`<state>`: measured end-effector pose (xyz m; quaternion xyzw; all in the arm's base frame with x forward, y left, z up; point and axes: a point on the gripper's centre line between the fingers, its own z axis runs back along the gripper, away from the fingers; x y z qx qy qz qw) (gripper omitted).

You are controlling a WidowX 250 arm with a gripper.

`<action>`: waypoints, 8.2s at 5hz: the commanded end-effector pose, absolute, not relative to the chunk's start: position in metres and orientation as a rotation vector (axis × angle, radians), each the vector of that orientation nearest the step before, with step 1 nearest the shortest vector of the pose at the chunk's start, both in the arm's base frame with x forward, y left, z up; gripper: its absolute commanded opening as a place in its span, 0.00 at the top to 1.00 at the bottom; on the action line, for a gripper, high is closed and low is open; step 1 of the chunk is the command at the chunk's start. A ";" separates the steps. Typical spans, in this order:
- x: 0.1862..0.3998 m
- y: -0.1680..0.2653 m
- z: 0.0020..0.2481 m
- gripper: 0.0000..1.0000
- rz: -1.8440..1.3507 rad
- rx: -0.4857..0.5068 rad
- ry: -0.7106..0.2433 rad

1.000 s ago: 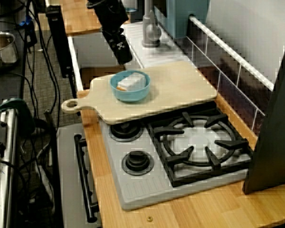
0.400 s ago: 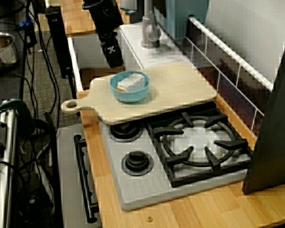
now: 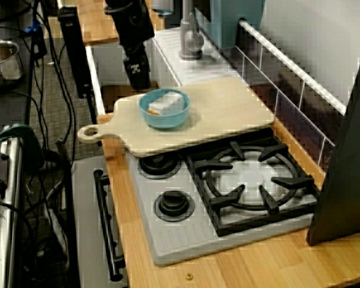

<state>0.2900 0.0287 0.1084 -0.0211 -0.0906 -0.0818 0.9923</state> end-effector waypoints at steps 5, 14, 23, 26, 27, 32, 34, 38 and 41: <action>0.279 0.022 0.109 0.00 -0.207 0.028 -0.135; 0.310 0.009 0.122 0.00 0.217 -0.042 -0.330; 0.330 -0.005 0.107 0.00 0.302 -0.065 -0.348; 0.323 -0.004 0.106 0.00 0.284 -0.062 -0.336; 0.322 -0.002 0.103 0.00 0.280 -0.059 -0.326; 0.322 0.004 0.102 1.00 0.280 -0.059 -0.315; 0.321 0.006 0.120 1.00 0.276 -0.079 -0.331; 0.325 0.010 0.147 1.00 0.270 -0.106 -0.360; 0.349 0.024 0.158 1.00 0.286 -0.110 -0.384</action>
